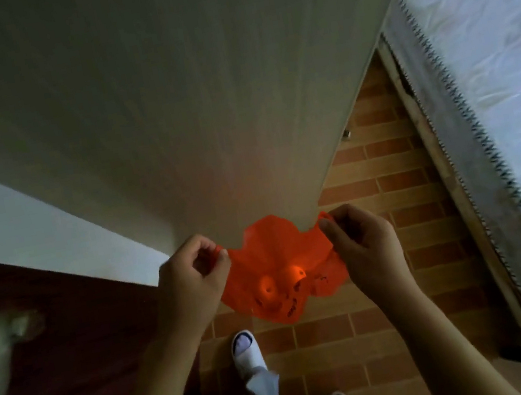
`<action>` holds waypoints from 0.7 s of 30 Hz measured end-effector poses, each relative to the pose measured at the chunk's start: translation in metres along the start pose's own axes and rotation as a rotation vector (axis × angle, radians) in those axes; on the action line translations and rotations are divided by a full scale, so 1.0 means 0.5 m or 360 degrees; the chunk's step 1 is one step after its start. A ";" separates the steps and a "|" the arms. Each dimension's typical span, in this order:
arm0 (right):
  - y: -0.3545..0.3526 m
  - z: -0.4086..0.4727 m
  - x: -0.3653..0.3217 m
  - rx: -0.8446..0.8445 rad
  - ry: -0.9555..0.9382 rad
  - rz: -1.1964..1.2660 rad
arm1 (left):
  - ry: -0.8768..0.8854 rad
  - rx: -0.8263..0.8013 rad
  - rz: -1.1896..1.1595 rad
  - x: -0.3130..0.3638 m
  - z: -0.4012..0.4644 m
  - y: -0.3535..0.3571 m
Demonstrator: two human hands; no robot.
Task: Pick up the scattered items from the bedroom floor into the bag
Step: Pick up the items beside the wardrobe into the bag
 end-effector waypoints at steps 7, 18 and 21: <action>-0.209 -0.120 -0.197 0.0090 -0.0111 -0.0080 | 0.0146 0.0048 -0.0085 0.247 -0.099 -0.092; -0.518 -0.234 -0.296 0.0548 -0.0252 -0.0185 | 0.0577 -0.0015 0.0036 0.564 -0.170 -0.133; -0.566 -0.232 -0.282 0.0619 -0.0216 -0.0187 | 0.0625 -0.0097 0.0017 0.615 -0.162 -0.103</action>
Point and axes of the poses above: each hand's wrist, its own z-axis towards the middle knuckle, its own y-axis out of the palm, x = y × z, the point moved 10 cm from there along z, towards the middle knuckle, and after that the axes turned 7 degrees about z, right-handed, at the moved point
